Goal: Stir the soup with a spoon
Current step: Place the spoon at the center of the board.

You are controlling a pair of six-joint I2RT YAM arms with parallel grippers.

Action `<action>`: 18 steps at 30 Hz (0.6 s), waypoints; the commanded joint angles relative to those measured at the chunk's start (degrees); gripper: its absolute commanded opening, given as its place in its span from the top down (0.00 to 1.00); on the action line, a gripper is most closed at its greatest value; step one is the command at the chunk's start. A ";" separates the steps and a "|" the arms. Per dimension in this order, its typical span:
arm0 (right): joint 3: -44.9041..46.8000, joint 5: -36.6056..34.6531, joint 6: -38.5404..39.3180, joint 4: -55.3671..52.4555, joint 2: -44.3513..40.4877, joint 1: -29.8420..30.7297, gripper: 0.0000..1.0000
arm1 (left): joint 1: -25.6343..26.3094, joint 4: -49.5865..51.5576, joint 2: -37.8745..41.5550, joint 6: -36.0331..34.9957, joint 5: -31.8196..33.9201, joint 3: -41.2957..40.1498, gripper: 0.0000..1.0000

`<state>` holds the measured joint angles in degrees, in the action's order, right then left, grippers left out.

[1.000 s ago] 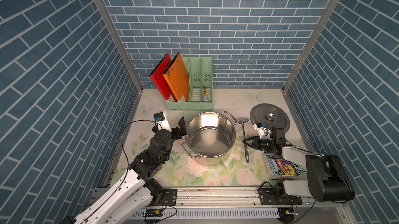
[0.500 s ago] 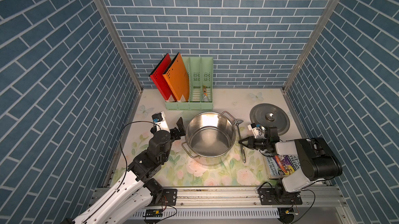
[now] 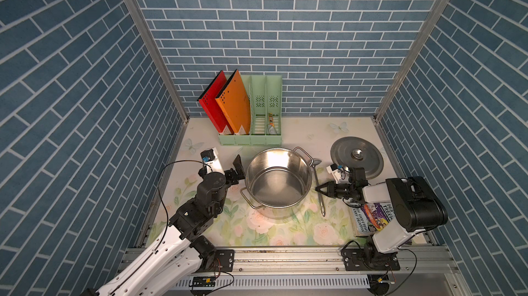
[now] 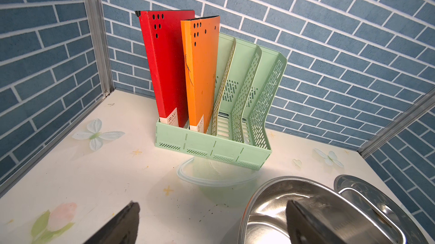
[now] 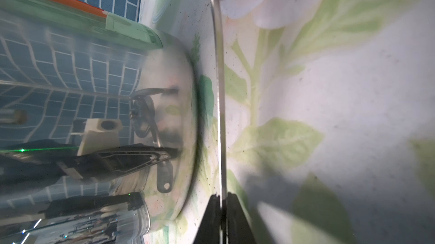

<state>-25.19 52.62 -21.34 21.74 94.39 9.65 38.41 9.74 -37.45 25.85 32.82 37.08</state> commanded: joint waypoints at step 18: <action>-2.12 -14.60 4.58 -11.43 -10.79 0.02 0.53 | -0.44 1.45 3.06 -0.83 6.23 -1.77 0.00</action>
<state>-25.87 44.18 -19.07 15.86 86.80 9.65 38.39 10.63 -34.92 25.67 36.25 36.47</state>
